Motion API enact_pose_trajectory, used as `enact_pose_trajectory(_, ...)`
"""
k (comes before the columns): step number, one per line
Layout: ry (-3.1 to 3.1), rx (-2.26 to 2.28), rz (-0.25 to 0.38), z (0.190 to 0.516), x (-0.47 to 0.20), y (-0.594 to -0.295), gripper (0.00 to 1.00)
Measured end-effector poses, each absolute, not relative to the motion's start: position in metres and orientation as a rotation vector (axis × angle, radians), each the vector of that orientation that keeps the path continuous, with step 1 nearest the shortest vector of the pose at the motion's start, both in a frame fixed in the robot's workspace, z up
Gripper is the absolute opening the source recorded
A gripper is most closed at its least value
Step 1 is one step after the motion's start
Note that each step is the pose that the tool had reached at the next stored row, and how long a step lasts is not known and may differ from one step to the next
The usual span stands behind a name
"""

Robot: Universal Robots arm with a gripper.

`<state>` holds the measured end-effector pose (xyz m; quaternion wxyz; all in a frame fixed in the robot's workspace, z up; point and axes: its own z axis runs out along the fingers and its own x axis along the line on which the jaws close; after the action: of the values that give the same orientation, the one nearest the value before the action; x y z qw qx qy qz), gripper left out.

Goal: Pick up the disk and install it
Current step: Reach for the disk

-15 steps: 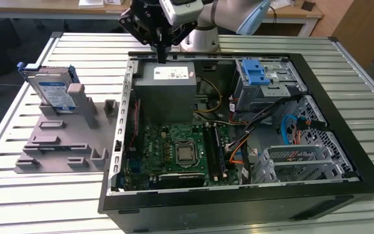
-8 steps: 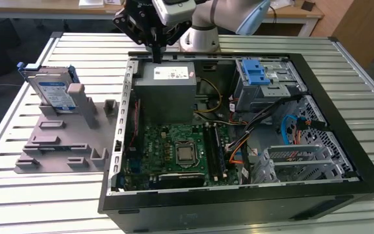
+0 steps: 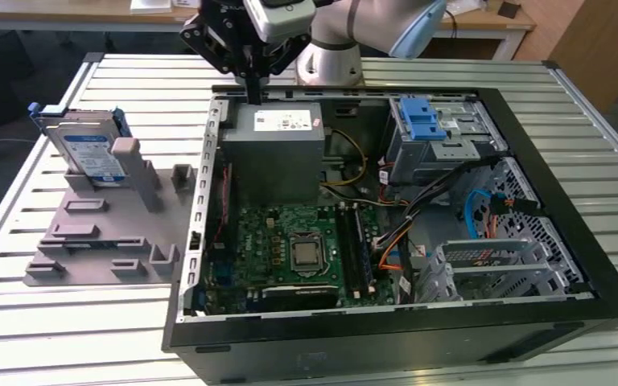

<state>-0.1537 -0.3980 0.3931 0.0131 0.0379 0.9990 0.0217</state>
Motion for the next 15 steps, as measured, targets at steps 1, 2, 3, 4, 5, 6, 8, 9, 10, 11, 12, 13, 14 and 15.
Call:
enact_pose_trajectory(1,3.112,0.118,0.068,0.393,-0.154,-0.398,0.11)
enact_pose_trajectory(2,3.112,0.118,0.068,0.393,-0.155,-0.398,0.11)
enact_pose_trajectory(3,3.113,0.118,0.068,0.393,-0.156,-0.398,0.11)
enact_pose_trajectory(4,3.112,0.118,0.068,0.393,-0.157,-0.398,0.11)
enact_pose_trajectory(5,3.112,0.118,0.068,0.393,-0.157,-0.398,0.11)
enact_pose_trajectory(6,3.112,0.118,0.068,0.393,-0.158,-0.398,0.11)
enact_pose_trajectory(8,3.113,0.118,0.068,0.393,-0.160,-0.398,0.11)
enact_pose_trajectory(9,3.112,0.118,0.068,0.393,-0.161,-0.398,0.11)
enact_pose_trajectory(10,3.112,0.118,0.068,0.393,-0.161,-0.398,0.11)
enact_pose_trajectory(11,3.113,0.118,0.068,0.393,-0.162,-0.398,0.11)
enact_pose_trajectory(12,3.112,0.118,0.068,0.393,-0.163,-0.398,0.11)
enact_pose_trajectory(13,3.112,0.118,0.068,0.393,-0.164,-0.398,0.11)
enact_pose_trajectory(14,3.113,0.118,0.068,0.393,-0.165,-0.398,0.11)
enact_pose_trajectory(15,3.113,0.118,0.068,0.393,-0.165,-0.398,0.11)
